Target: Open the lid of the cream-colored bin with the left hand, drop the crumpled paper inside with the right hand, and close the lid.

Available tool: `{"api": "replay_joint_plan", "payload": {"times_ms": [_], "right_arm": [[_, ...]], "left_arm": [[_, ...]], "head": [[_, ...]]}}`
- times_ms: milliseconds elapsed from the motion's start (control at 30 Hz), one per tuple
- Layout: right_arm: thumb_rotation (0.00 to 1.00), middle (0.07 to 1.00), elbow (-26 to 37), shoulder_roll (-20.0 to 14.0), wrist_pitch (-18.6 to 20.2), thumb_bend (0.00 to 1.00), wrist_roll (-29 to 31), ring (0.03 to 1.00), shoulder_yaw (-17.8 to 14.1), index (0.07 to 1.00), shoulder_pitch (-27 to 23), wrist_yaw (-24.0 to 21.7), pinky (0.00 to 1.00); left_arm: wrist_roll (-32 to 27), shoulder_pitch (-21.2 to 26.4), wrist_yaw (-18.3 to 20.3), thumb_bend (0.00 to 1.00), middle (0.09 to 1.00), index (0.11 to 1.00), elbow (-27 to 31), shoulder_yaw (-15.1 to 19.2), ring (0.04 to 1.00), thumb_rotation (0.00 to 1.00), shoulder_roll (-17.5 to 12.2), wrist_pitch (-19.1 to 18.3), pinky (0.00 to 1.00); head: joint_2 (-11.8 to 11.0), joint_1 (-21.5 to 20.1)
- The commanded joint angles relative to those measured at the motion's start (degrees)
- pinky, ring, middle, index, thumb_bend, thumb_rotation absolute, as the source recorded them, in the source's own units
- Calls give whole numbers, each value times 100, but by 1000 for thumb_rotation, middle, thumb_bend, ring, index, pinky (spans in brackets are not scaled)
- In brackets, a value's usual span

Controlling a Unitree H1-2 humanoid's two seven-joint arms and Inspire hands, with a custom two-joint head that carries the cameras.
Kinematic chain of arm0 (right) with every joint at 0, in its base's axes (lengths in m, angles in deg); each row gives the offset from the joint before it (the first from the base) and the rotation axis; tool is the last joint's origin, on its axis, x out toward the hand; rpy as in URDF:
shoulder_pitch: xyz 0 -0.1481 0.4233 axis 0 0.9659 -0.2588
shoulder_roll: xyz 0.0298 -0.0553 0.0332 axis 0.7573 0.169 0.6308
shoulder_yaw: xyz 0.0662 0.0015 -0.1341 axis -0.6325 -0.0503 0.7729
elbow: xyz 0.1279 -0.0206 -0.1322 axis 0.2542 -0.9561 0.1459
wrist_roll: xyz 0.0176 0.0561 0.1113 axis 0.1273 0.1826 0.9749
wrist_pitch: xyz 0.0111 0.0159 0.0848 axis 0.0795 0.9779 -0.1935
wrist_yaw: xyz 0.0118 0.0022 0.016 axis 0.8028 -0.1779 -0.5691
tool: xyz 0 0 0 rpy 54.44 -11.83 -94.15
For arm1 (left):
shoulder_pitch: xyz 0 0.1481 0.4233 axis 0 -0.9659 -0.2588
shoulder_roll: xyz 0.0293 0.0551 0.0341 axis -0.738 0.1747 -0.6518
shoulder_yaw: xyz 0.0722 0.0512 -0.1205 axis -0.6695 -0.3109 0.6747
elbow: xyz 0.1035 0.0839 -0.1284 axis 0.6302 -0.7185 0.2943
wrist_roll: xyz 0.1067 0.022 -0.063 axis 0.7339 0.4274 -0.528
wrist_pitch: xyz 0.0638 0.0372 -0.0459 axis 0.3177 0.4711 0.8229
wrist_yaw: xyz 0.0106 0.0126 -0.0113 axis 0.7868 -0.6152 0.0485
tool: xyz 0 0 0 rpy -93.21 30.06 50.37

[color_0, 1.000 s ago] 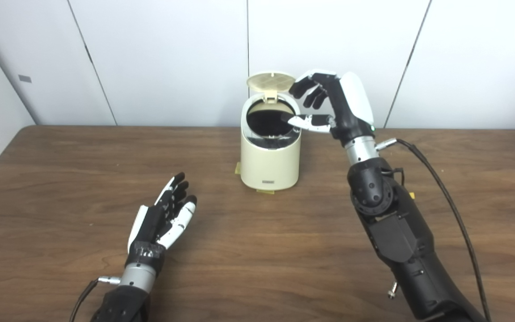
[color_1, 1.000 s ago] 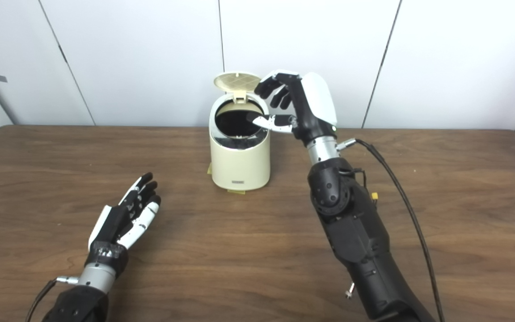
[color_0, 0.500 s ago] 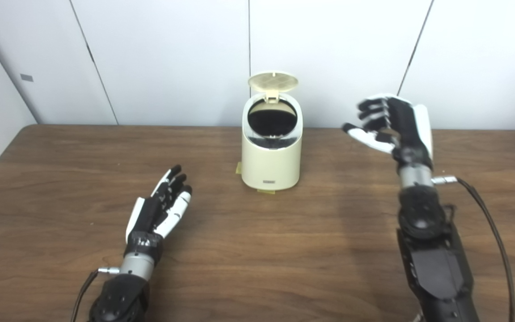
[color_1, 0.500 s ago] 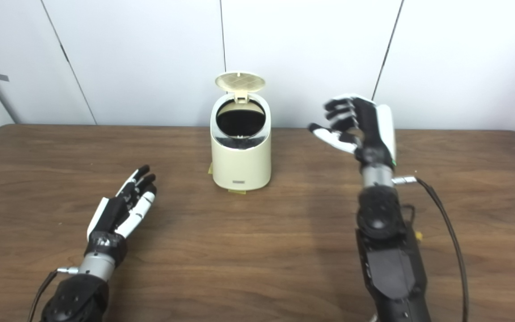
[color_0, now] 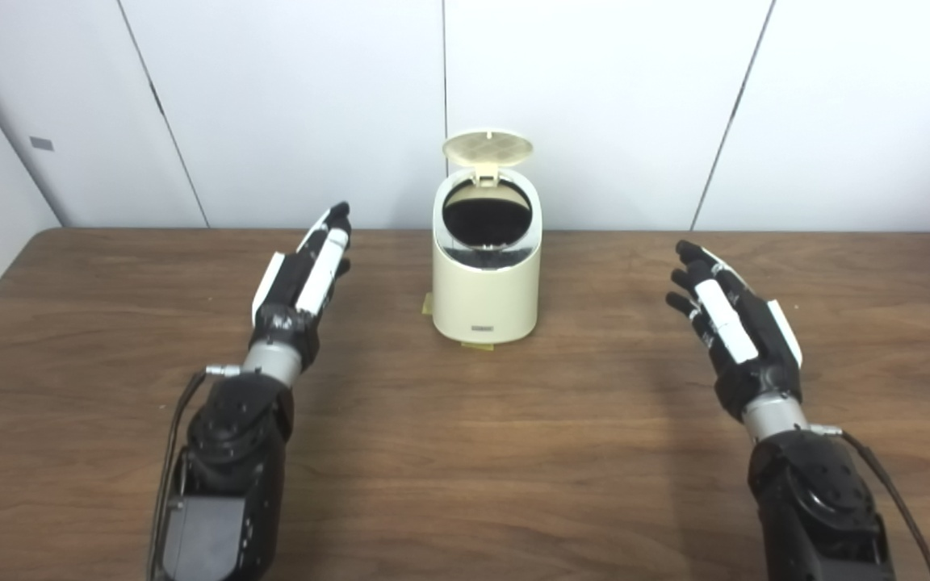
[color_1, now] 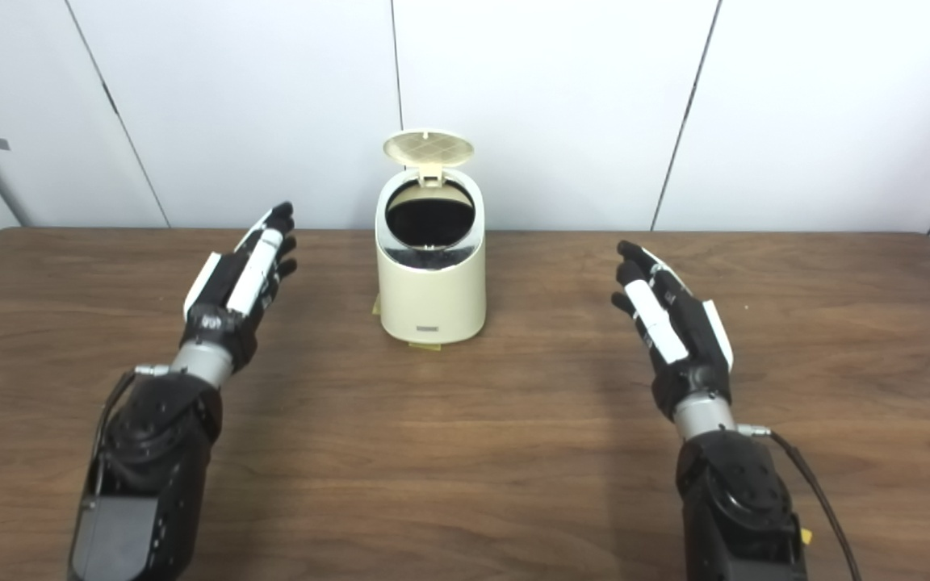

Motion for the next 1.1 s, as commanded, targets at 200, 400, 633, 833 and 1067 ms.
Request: {"api": "replay_joint_plan", "payload": {"times_ms": [200,400,633,833,1067], "right_arm": [[1000,989,95,92,-474,663,143,1000,228,958,230,-183,1000],[1000,975,-255,169,-1125,697,184,1000,304,954,339,-259,1000],[1000,985,-365,167,-1204,699,138,1000,378,968,387,-247,1000],[1000,996,-447,183,-1207,687,186,1000,374,985,395,-231,1000],[1000,983,-561,191,-1250,646,49,1000,379,1000,367,-129,1000]], "left_arm": [[105,1125,82,452,980,941,-238,-180,991,806,-235,-95,988],[78,1616,73,448,958,907,-501,-213,979,837,-259,-122,983],[111,2132,98,461,950,885,-818,-291,974,814,-236,-110,978],[512,2367,234,406,949,886,-1122,-695,981,939,-400,194,997],[1886,2419,185,364,897,807,-1247,-1656,949,997,-792,801,937]], "head": [[-91,78],[-184,118],[-325,138],[-399,129],[-388,78]]}}
